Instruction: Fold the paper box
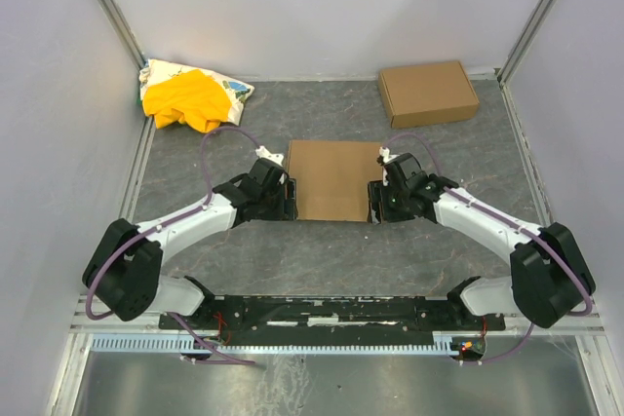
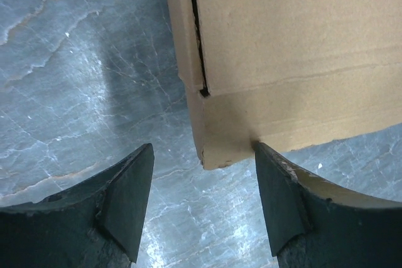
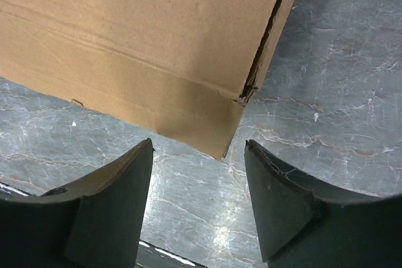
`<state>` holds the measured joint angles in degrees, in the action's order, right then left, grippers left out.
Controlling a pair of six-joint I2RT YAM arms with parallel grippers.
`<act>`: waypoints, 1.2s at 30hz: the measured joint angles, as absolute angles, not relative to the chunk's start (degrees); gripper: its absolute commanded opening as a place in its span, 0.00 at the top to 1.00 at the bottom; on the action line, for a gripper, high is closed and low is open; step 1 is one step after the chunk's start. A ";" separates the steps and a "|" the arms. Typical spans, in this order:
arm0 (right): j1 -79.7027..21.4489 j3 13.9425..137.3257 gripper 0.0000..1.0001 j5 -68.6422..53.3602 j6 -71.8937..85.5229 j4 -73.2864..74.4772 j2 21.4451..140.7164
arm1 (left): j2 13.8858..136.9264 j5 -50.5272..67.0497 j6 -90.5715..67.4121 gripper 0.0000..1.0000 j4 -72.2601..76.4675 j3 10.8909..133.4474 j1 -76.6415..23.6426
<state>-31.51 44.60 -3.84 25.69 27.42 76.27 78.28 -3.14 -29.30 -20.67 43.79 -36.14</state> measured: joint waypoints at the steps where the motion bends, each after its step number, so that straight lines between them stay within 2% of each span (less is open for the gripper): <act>1: -31.51 44.60 0.33 -3.68 25.67 27.11 76.71 | 78.28 -3.64 -29.30 0.28 -20.21 43.68 -36.14; 15: -31.51 39.92 0.39 -0.36 25.06 18.13 79.24 | 81.08 -10.33 -29.30 0.31 -7.31 39.48 -36.14; 20: -31.51 39.72 0.51 -1.02 24.62 18.48 74.56 | 80.51 -11.05 -29.30 0.31 -5.23 37.91 -36.25; 24: -31.51 41.71 0.67 -1.48 24.05 22.26 66.19 | 75.66 -11.00 -29.34 0.35 -5.48 35.57 -36.25; 26: -31.51 45.58 0.73 -0.34 23.86 24.43 63.88 | 71.94 -10.59 -29.80 0.40 -5.45 34.28 -36.25; 27: -31.51 48.53 0.76 0.71 23.68 25.15 64.14 | 69.47 -10.20 -30.35 0.47 -5.39 33.58 -36.25; 30: -30.96 59.70 0.87 3.11 22.39 27.14 71.35 | 64.14 -8.62 -32.01 0.77 -3.60 31.86 -36.34; 32: -29.89 70.87 0.90 3.05 21.39 28.95 80.84 | 61.17 -6.98 -32.93 0.88 -0.91 29.89 -36.40; 34: -28.99 82.63 0.90 2.39 20.84 30.87 92.12 | 60.25 -5.56 -33.61 0.89 0.95 28.60 -36.45; 36: -28.56 92.42 0.90 1.93 20.47 31.68 102.13 | 60.95 -4.62 -33.63 0.85 1.74 28.34 -36.47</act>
